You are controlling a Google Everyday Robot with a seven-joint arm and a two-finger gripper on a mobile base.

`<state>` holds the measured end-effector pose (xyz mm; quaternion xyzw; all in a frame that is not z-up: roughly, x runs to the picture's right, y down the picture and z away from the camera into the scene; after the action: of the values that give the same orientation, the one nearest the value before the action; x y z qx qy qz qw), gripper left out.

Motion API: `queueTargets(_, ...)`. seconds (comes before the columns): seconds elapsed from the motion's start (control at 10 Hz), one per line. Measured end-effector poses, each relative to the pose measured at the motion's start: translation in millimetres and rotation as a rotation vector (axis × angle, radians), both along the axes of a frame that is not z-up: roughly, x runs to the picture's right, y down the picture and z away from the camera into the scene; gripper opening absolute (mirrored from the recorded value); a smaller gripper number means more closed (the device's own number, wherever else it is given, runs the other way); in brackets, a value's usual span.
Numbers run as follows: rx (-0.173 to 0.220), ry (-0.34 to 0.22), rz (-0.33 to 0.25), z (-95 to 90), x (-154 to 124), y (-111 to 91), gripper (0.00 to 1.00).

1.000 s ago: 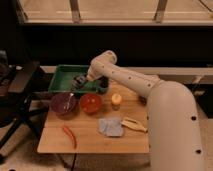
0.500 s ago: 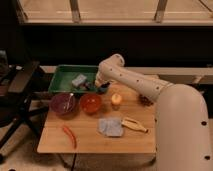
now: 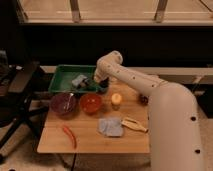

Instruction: Wipe tray with brush

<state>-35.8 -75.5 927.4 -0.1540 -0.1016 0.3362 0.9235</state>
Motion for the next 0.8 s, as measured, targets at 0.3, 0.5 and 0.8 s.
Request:
queueTargets(0.3,-0.002,-0.053,-0.02,-12.1,-23,7,0.0)
queueTargets(0.5,-0.023,-0.057,-0.033,-21.0,-21,20,0.0)
queueTargets(0.8,-0.062,0.006,-0.042,-17.0,9,32,0.0)
